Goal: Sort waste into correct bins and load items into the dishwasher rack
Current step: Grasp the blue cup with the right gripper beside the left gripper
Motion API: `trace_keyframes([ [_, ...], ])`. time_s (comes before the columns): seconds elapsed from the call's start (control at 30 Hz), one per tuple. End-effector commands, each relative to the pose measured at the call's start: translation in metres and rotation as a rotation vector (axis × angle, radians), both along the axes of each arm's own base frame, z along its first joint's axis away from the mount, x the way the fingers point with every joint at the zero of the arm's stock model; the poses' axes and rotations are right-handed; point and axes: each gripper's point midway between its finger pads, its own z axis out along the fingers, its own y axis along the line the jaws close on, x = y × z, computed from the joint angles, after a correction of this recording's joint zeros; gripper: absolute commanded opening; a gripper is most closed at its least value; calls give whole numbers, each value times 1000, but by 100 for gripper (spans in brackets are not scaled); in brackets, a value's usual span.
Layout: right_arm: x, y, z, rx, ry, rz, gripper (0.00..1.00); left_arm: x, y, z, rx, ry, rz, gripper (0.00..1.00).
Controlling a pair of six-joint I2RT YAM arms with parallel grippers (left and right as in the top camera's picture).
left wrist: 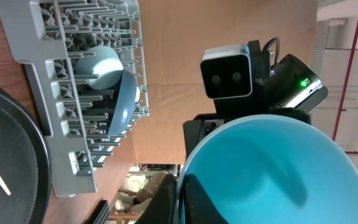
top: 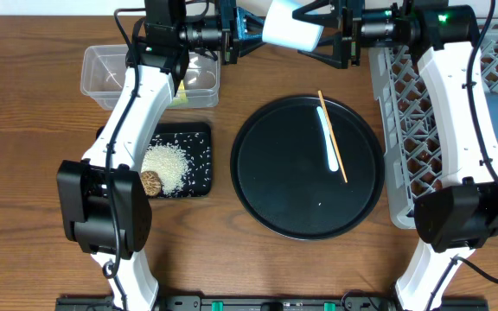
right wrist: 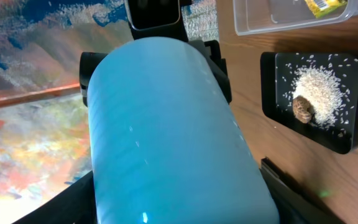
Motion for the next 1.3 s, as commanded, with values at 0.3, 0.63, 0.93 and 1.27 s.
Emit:
trace_keyframes([
  [0.3,10,3,-15,-92,-103,-34,54,-7,-1,9,-9,-13,-19,6],
  [0.63,25,-4,-29,-207,-254,-72,61,-12,-1,10,-15,-12,-48,6],
  [0.93,29,-5,-28,-221,-311,-73,64,-15,-2,10,-19,-11,-67,6],
  [1.27,31,-5,-26,-219,-336,-72,68,-20,-2,11,-26,-9,-98,6],
])
